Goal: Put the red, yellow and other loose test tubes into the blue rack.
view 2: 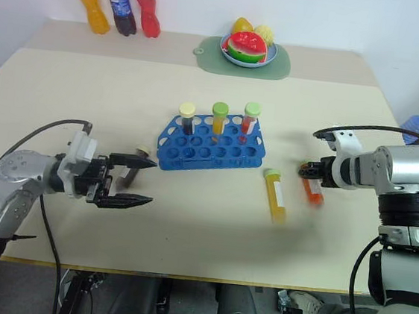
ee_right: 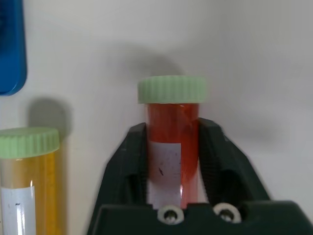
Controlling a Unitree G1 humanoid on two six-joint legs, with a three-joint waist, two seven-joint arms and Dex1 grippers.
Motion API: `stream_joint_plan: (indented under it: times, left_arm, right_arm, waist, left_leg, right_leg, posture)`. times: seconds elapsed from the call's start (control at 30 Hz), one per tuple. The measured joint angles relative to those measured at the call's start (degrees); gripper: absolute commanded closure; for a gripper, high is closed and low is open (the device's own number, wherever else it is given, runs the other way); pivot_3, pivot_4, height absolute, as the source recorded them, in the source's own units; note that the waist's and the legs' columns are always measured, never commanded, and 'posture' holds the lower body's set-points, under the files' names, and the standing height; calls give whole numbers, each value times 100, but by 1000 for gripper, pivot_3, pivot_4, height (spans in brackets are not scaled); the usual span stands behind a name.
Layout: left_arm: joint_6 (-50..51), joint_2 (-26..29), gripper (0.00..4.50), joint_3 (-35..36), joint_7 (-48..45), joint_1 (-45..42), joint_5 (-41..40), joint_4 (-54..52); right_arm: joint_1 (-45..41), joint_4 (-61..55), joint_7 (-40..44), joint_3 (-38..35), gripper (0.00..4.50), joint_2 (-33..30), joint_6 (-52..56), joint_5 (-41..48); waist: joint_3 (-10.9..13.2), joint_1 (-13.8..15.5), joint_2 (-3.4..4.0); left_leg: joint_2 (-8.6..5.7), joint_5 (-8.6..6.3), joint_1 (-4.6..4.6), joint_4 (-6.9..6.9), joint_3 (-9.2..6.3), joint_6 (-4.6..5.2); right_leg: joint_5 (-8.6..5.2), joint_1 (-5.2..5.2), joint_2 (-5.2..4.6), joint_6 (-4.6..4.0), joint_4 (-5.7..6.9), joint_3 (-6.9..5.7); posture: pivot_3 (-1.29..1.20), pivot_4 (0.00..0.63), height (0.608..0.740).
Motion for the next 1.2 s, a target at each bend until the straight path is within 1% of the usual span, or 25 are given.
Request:
stream_joint_plan:
  times: [0.1, 0.13, 0.17, 0.23, 0.37, 0.4, 0.47, 0.5, 0.53, 0.7, 0.87, 1.0, 1.2]
  left_arm:
    - [32, 2, 645, 10, 46, 16, -4, -15]
    - [47, 1, 645, 16, 75, 20, -9, -24]
    - [54, 2, 645, 41, 104, 35, -13, -22]
    - [57, -3, 645, 56, 135, 30, -10, -12]
    - [47, -27, 645, 51, 203, -12, 2, 44]
    - [47, -43, 645, 53, 216, -23, 2, 76]
    - [40, -111, 645, 35, 243, -107, 18, 179]
    - [35, -165, 645, -7, 252, -206, 28, 269]
    - [33, -198, 645, -31, 255, -277, 36, 314]
    - [-34, -249, 645, -55, 262, -497, 107, 558]
    - [-64, -210, 645, -34, 272, -536, 132, 649]
    - [-64, -93, 645, 67, 272, -462, 122, 594]
    - [-52, -94, 645, 182, 385, -329, 62, 294]
  right_arm:
    - [498, -562, 160, -106, 3363, -92, -467, -56]
    - [813, -834, 211, -293, 3363, -85, -833, -74]
    - [1294, -1217, 308, -676, 3363, 28, -1526, -76]
    - [1809, -1842, 433, -1288, 3363, 382, -2459, 20]
    - [2265, -2914, 350, -1893, 3363, 710, -3478, 13]
    - [2298, -3043, 328, -1945, 3363, 792, -3594, 14]
    - [2387, -3409, 89, -2040, 3363, 1253, -3898, 16]
    - [2412, -3593, -68, -1965, 3363, 1620, -4147, -4]
    - [2420, -3674, -127, -1808, 3363, 1774, -4345, -56]
    - [2379, -3579, -341, -1140, 3363, 2506, -5488, -632]
    - [2235, -2608, -495, -710, 3363, 3284, -6623, -1088]
    - [2233, -1986, -488, -593, 3363, 3486, -7250, -1318]
    - [2210, -1360, -471, -561, 3363, 3627, -8047, -1463]
  waist:
    - [0, 23, 0]
    - [0, 41, -1]
    - [0, 50, -1]
    - [4, 19, 6]
    - [6, 12, 12]
    - [6, 13, 12]
    - [4, 15, 9]
    - [4, 14, 11]
    - [5, 15, 13]
    - [5, 18, 13]
    - [5, 12, 13]
    - [6, 19, 14]
    - [6, 9, 14]
  left_leg:
    - [-1, 0, -3, 0, 1, 0]
    - [-1, 0, -6, 1, -2, 0]
    - [-2, 0, -8, 1, -4, 0]
    - [-2, 0, -6, 3, 1, 0]
    - [0, 0, 2, 2, -2, -1]
    - [1, 0, 3, 2, -3, -1]
    - [1, 0, 4, 2, -3, -1]
    - [0, 1, 4, 2, -3, -1]
    - [0, 1, 4, 3, -2, -1]
    - [0, 1, 4, 3, -1, -2]
    - [0, 2, 5, 3, 0, -3]
    - [-1, 2, 5, 3, 2, -3]
    - [0, 2, 13, 2, 2, -4]
  right_leg:
    - [1, 0, -1, 2, -3, 0]
    - [1, 0, -1, 4, -4, -3]
    - [1, 2, -2, 4, -7, -5]
    - [8, 1, -1, 16, -3, -1]
    - [8, 2, 4, 16, 4, 0]
    - [8, 3, 4, 16, 4, -1]
    - [8, 4, 4, 16, 5, -1]
    - [8, 4, 5, 16, 5, 0]
    - [8, 4, 4, 16, 6, 0]
    - [8, 4, 4, 16, 5, -1]
    - [8, 4, 4, 15, 8, -1]
    - [8, 4, 0, 15, 9, -1]
    - [8, 8, 1, 15, 13, -1]
  posture:
    - [0, 150, 740]
    - [0, 150, 740]
    - [0, 150, 740]
    - [0, 150, 740]
    - [0, 150, 740]
    - [0, 150, 740]
    - [0, 150, 740]
    - [0, 150, 740]
    - [0, 150, 740]
    - [0, 150, 740]
    - [0, 150, 740]
    - [0, 150, 740]
    - [0, 150, 740]
